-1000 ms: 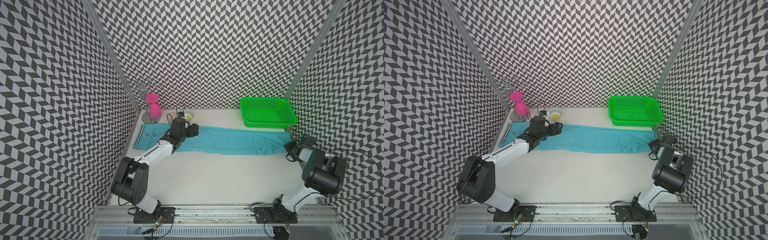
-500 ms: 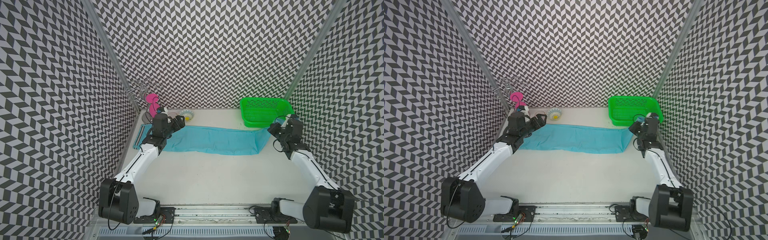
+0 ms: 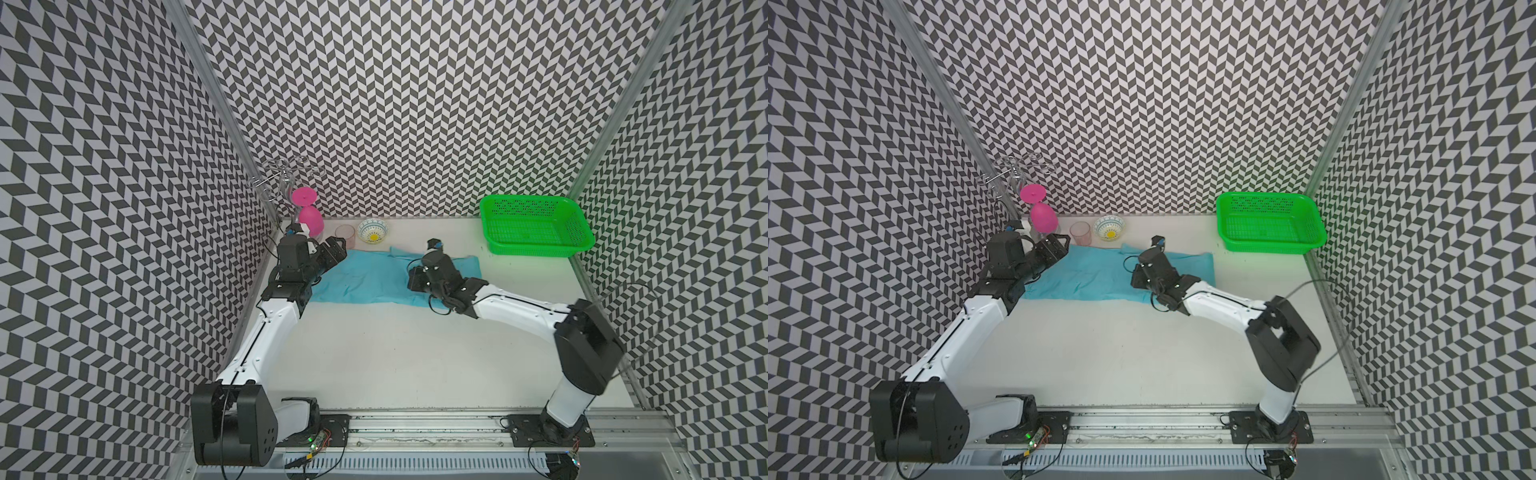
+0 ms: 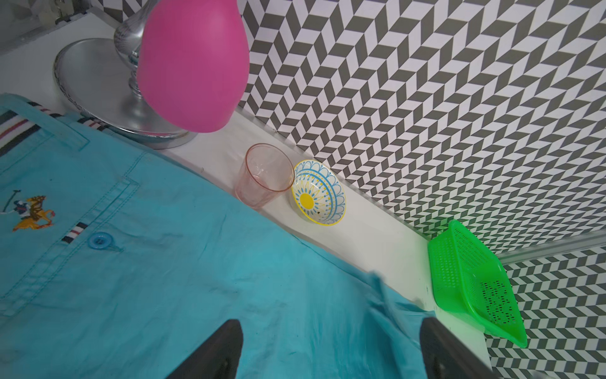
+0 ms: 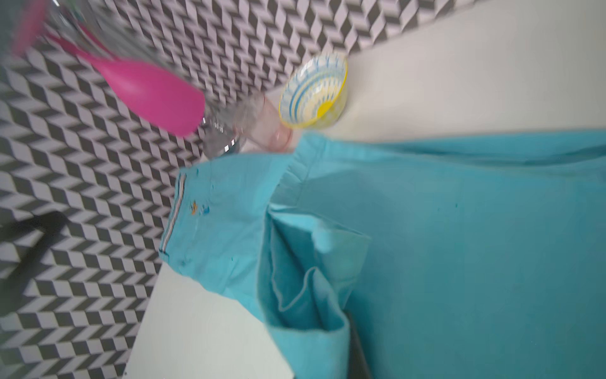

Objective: Roll up the long pants
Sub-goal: Fold the long pant at the center of the board.

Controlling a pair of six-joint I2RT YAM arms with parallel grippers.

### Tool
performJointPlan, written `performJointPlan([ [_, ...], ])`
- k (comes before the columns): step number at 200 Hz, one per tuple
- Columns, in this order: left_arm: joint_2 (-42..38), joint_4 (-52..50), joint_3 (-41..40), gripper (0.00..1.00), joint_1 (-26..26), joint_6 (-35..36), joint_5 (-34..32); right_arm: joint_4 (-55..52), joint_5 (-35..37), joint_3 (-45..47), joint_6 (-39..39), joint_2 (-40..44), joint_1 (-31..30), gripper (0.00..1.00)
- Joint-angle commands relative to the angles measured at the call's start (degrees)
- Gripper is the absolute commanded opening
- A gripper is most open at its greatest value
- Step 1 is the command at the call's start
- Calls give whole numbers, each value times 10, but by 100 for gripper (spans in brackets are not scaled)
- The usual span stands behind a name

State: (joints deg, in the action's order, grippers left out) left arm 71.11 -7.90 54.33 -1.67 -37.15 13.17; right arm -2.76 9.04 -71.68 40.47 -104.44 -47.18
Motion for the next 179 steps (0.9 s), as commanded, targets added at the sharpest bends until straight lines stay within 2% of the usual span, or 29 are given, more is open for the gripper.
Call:
performJointPlan([
  [1,-9,-2,-9,89,9,5,32,12,6,-49,20,-46,-34,18],
  [26,-2,-1,-16,89,16,9,46,13,-19,-63,19,-48,-45,53],
  [47,5,3,-19,89,15,12,66,0,-15,-60,3,-4,-45,69],
  [61,13,8,-24,87,9,12,85,-19,11,-54,-5,37,-45,76],
  [76,27,4,-23,86,-12,14,95,-17,50,-34,-25,83,-43,78],
  [97,55,-21,-6,81,-75,27,89,-6,75,7,-43,148,-23,79],
  [136,74,-29,-43,72,-156,34,66,26,29,93,-50,217,61,75],
  [163,76,-5,-104,72,-169,40,82,68,-30,154,-44,242,119,74],
  [179,73,16,-134,78,-172,44,94,82,-41,173,-49,245,132,73],
])
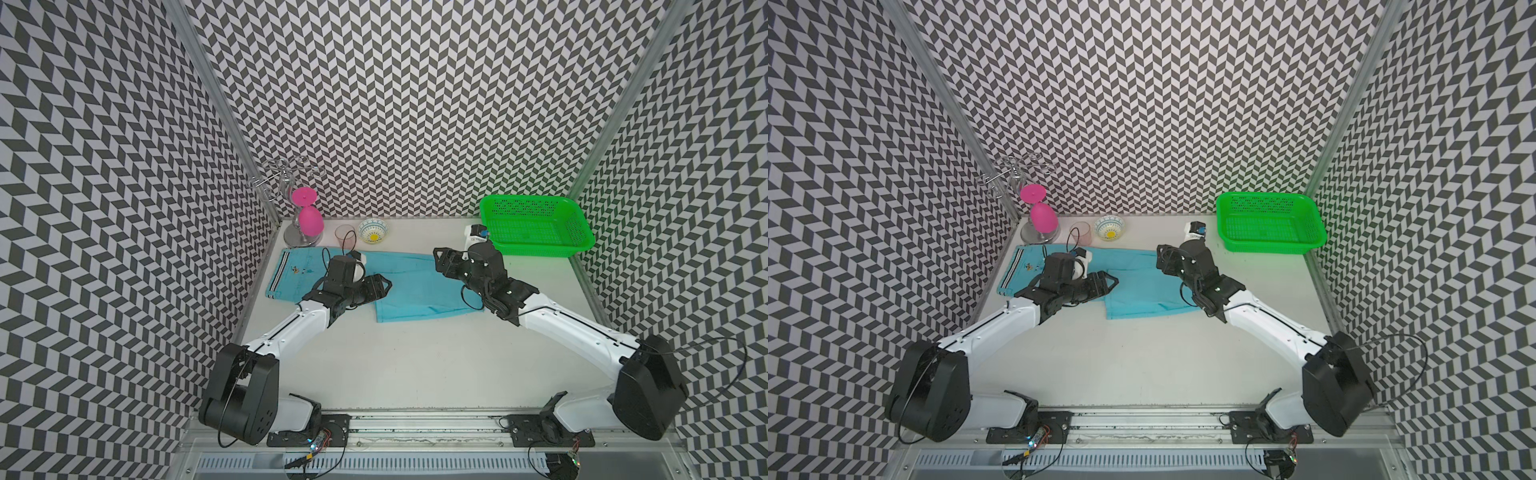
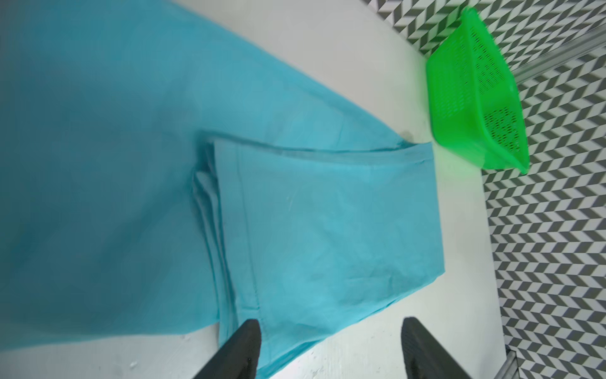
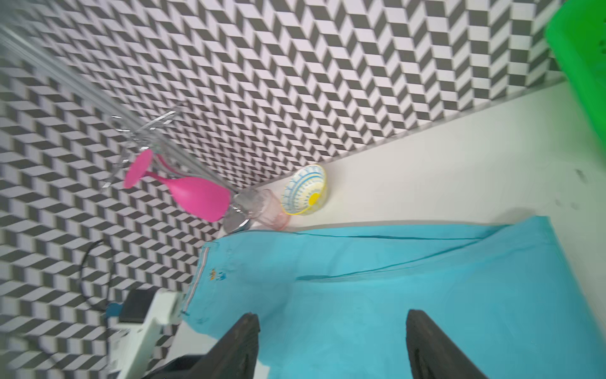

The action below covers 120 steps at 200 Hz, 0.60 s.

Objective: Roll up the long pants
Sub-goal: Fold the long pant at the center of the board.

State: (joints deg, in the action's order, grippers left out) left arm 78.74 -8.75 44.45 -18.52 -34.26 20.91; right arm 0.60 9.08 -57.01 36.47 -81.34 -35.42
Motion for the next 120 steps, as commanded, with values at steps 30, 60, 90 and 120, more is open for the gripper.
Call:
performJointPlan([
  [30,4,70,-76,87,-4,21,37,55,-59,37,-15,4,22,74],
  [60,19,97,-90,92,-3,28,19,46,-89,35,-17,-6,33,73],
  [90,47,136,-100,94,-4,21,23,42,-98,38,-18,-4,41,73],
  [120,58,177,-116,93,-8,10,31,39,-101,45,-20,9,52,73],
])
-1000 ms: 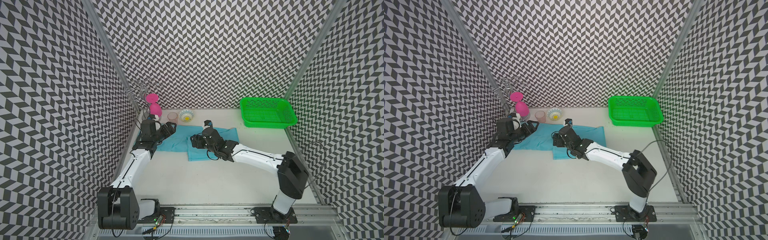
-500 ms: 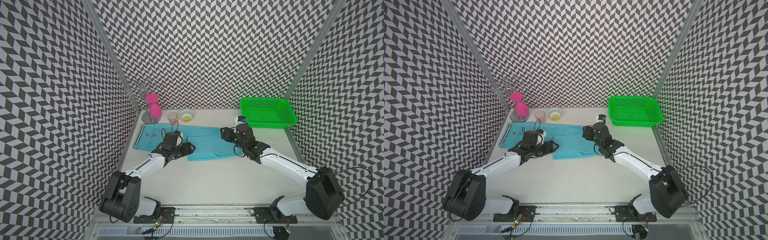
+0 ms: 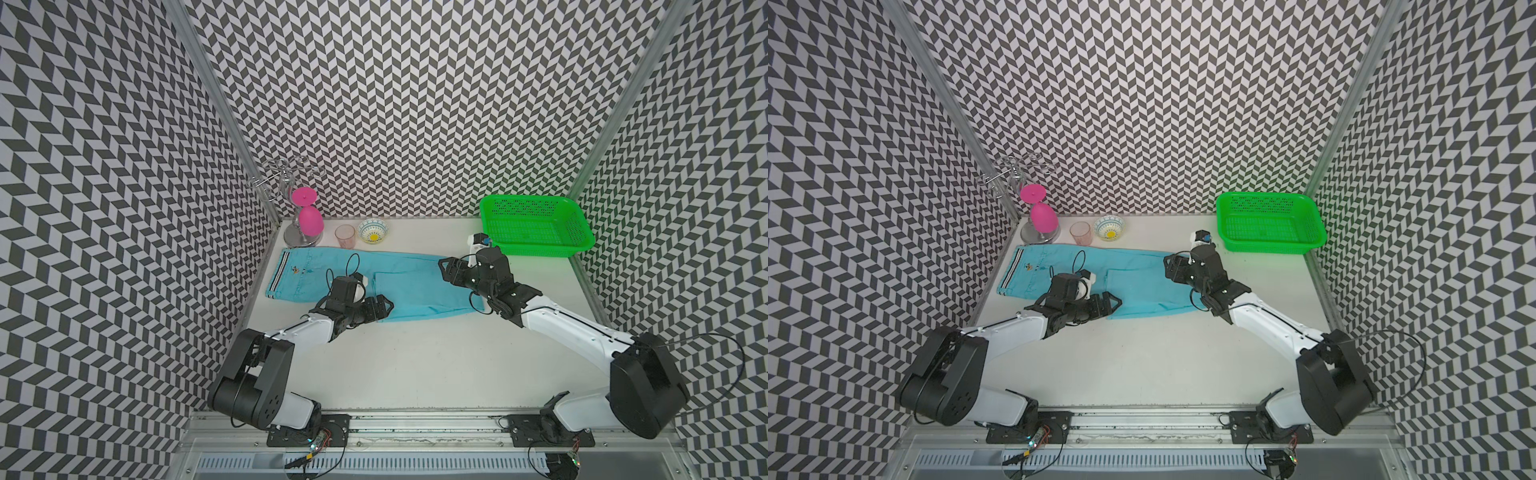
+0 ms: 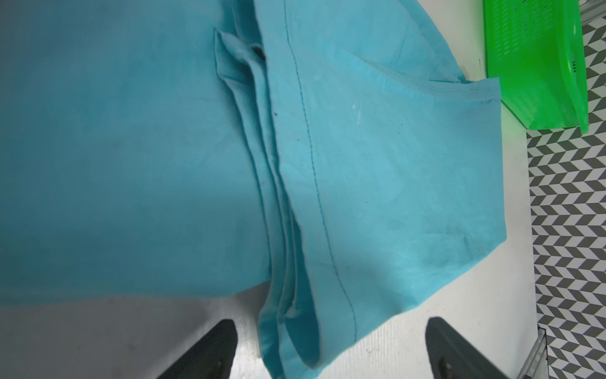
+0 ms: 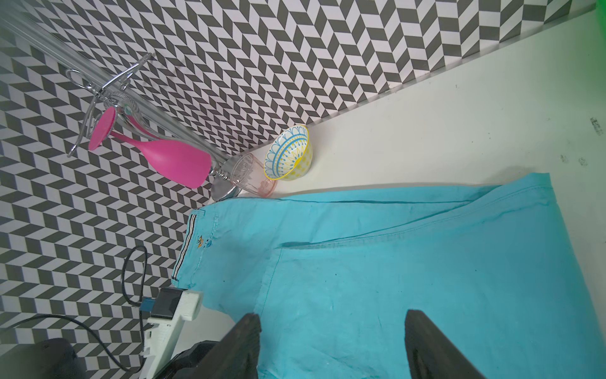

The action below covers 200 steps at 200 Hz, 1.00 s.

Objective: Roll up the long pants
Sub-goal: Fold the long pant at the center of the board.

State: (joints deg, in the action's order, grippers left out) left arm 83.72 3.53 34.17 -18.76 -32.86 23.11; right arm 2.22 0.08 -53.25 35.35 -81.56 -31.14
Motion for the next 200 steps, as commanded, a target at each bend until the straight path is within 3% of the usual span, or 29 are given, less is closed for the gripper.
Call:
performJointPlan([
  [1,9,56,-13,93,-6,-4,10,23,-11,8,-8,11,10,73],
  [84,56,134,-36,84,-30,-40,-2,21,-40,25,-9,28,44,72],
  [99,54,134,-34,70,-31,-39,-8,17,-42,26,-10,30,48,72],
  [116,40,111,-25,38,-39,-35,-28,12,-47,26,-12,34,52,72],
  [131,13,57,-4,27,-57,-27,-68,6,-48,27,-14,41,57,72],
  [153,-32,-37,45,0,-88,-13,-118,-4,-41,31,-18,60,65,72],
  [182,-57,-147,140,0,-99,35,-123,19,-53,48,-11,86,80,72],
  [200,-28,-246,252,0,-95,72,-158,16,-40,48,-13,94,88,72],
])
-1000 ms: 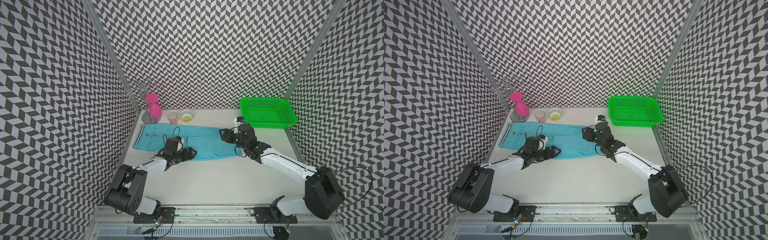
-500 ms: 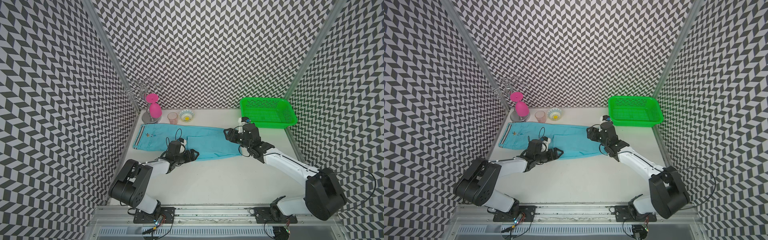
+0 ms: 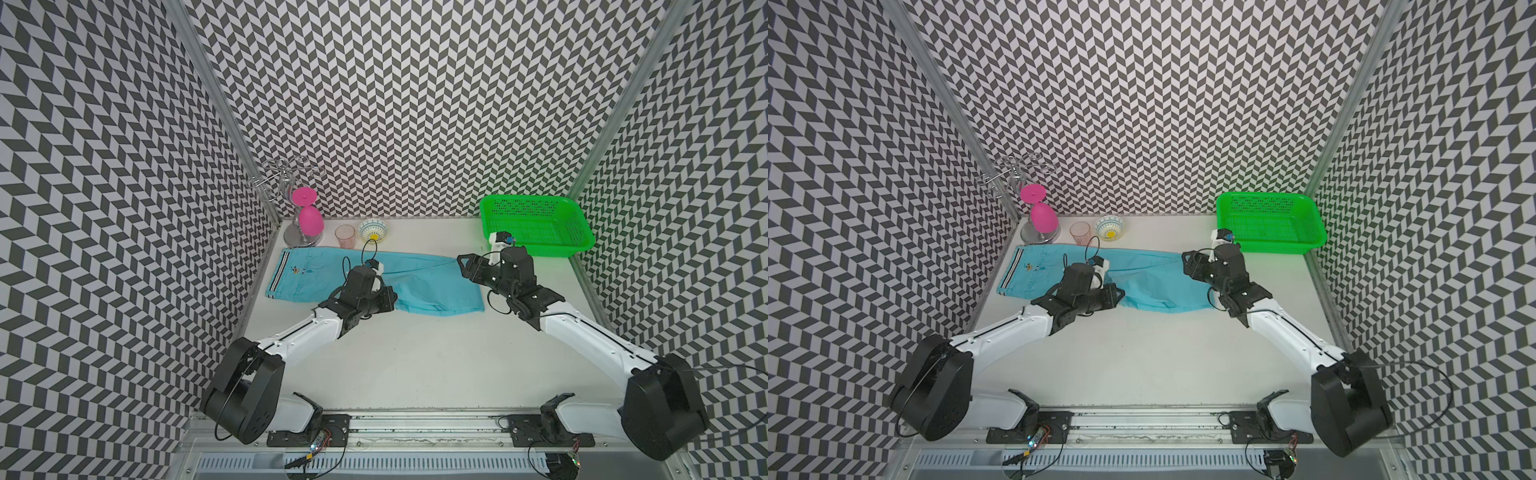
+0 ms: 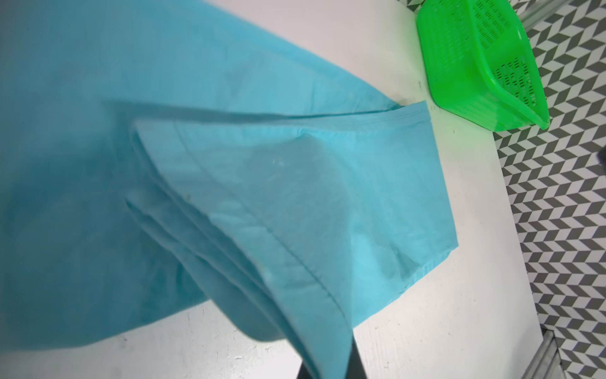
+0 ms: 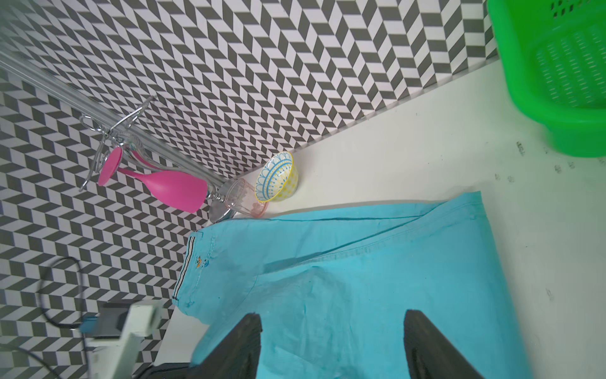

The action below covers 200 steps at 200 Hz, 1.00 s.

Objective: Roll up the long pants
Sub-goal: Fold the long pant at the center of the board.

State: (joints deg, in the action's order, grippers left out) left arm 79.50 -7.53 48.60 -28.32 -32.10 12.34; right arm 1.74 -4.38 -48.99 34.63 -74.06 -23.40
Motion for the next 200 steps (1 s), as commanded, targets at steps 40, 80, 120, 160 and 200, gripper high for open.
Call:
performJointPlan([
  [40,113,-312,325,0,34,174,-70,21,-32,7,-3,20,44,71],
  [80,188,-433,507,0,51,301,-39,52,-68,27,6,3,47,71],
  [120,253,-546,635,0,123,347,-61,62,-109,25,3,-9,48,71],
  [160,189,-474,565,0,175,426,-138,77,-127,35,5,-13,47,69],
  [200,102,-354,461,0,175,531,-206,101,-140,49,14,-30,43,69],
])
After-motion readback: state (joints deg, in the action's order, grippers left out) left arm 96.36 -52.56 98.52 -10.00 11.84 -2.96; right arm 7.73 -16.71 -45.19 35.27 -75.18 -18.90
